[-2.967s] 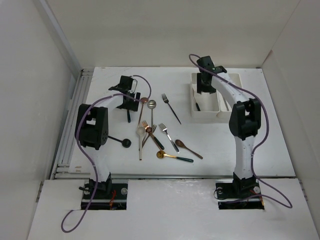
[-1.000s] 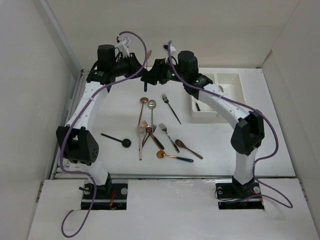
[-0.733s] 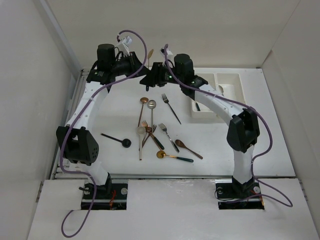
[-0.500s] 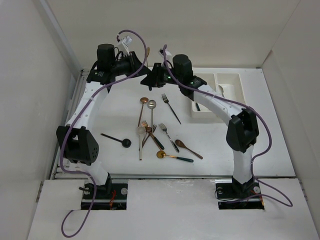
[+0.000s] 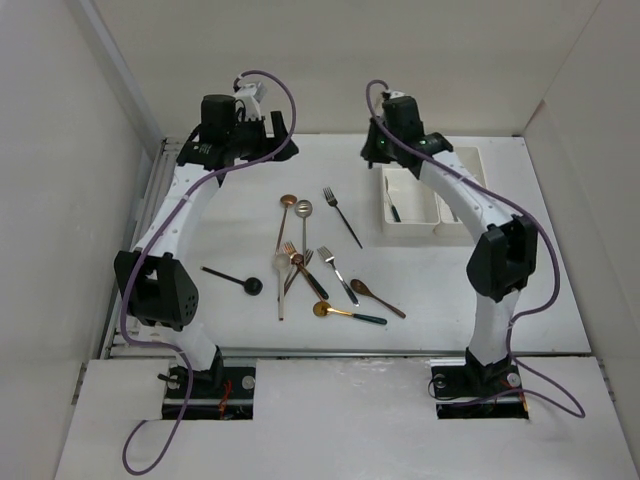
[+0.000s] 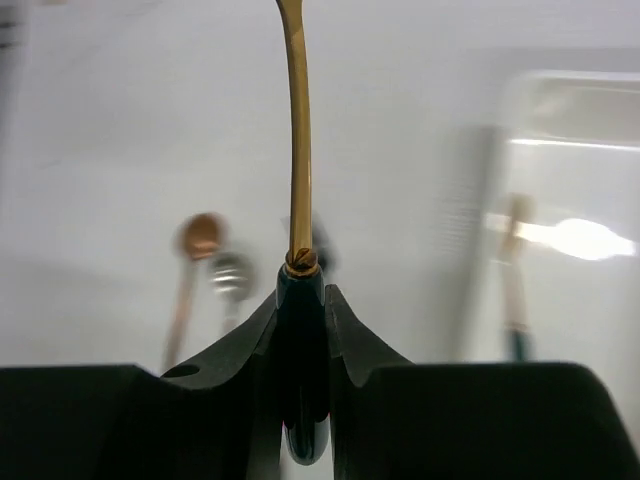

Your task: Sort the eating utensils into containers

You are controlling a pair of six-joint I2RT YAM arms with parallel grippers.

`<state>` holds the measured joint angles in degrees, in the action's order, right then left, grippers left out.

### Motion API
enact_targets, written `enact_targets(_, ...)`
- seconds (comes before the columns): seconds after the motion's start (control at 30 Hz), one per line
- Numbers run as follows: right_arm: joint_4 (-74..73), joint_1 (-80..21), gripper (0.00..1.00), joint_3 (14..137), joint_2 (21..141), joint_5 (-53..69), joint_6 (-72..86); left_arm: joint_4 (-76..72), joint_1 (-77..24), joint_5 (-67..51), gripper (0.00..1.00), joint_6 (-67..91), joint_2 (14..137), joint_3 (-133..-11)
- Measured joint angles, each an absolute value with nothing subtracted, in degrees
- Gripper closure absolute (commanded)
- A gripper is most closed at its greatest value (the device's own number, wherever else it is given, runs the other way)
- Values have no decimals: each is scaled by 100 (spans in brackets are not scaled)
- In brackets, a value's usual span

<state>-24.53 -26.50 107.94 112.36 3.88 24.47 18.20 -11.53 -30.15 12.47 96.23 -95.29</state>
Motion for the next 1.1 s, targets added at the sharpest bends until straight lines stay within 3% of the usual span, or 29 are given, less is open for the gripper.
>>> enact_targets(0.27, -4101, -1798, 100, 10619, 11472, -2237, 1778, 2071, -1162, -1396, 29, 250, 9625, -9087)
enact_targets(0.53, -4355, -1669, 100, 10335, 12580, -2504, 1490, 2244, -1398, -952, 36, -156, 10298, -8615)
enact_targets(0.63, -4383, -1669, 76, 10372, 12798, -2499, 1424, 2259, -1511, -895, 39, -257, 10541, -8473)
enact_targets(0.67, -4397, -1669, 76, 10385, 12798, -2495, 1415, 2257, -1544, -875, 40, -274, 10615, -8453)
enact_targets(0.83, -4412, -1669, 52, 10497, 12798, -2462, 1376, 2196, -1693, -803, 48, -320, 11089, -8449)
enact_targets(0.97, -4429, -1669, 43, 10497, 12796, -2451, 1350, 2206, -1756, -679, 57, -318, 11631, -8602)
enact_targets(1.1, -4451, -1669, 43, 10497, 12728, -2443, 1345, 2217, -1813, -491, 64, -338, 12022, -8925)
